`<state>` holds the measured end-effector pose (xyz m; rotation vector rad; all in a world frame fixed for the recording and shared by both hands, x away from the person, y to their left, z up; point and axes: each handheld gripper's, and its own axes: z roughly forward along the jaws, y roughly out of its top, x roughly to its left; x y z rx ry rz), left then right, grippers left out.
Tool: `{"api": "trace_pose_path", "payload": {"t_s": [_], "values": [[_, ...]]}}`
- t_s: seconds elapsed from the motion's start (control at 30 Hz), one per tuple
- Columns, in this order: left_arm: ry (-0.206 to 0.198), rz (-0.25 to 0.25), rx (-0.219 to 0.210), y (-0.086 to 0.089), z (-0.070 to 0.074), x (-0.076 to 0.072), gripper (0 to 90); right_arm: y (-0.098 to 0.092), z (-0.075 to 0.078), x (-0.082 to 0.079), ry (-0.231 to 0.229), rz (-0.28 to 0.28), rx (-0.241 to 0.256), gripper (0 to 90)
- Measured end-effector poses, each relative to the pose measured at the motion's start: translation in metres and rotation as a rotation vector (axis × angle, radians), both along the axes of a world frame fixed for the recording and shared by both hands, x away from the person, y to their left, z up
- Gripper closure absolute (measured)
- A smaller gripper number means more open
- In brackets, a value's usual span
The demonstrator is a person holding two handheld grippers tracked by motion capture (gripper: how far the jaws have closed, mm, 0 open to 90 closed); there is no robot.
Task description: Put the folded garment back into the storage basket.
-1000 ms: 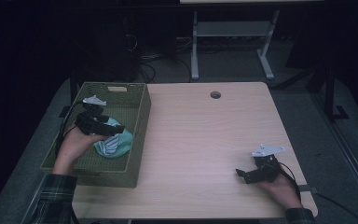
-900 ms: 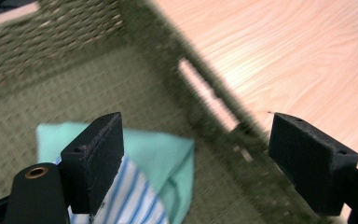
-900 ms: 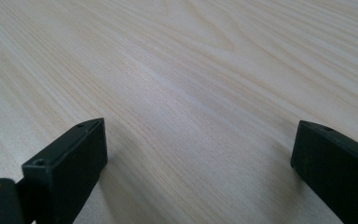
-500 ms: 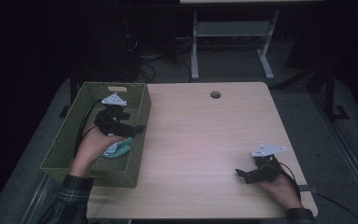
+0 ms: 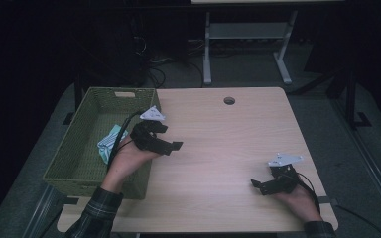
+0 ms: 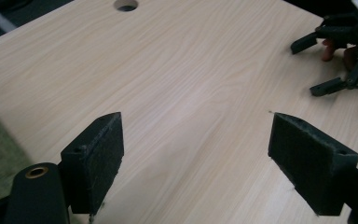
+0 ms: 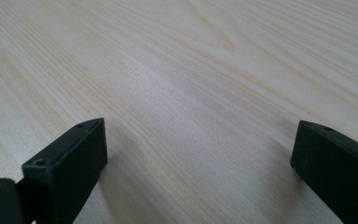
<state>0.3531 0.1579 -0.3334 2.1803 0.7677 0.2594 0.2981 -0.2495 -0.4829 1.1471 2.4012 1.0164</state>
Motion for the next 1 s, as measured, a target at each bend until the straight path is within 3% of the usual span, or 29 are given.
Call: {"api": "trace_pose_path", "payload": {"t_s": [0.3,0.53,1.0], "values": [[-0.026,-0.036,-0.007,-0.033,-0.023,-0.008,17.7,0.0,0.0,0.0,0.0,0.0,0.0,3.3],[-0.01,-0.063,0.014,-0.046,-0.041,-0.011,17.7,0.0,0.0,0.0,0.0,-0.001,0.0,3.3],[-0.007,-0.056,0.076,-0.064,-0.08,-0.013,17.6,0.0,0.0,0.0,0.001,-0.001,0.001,3.3]]}}
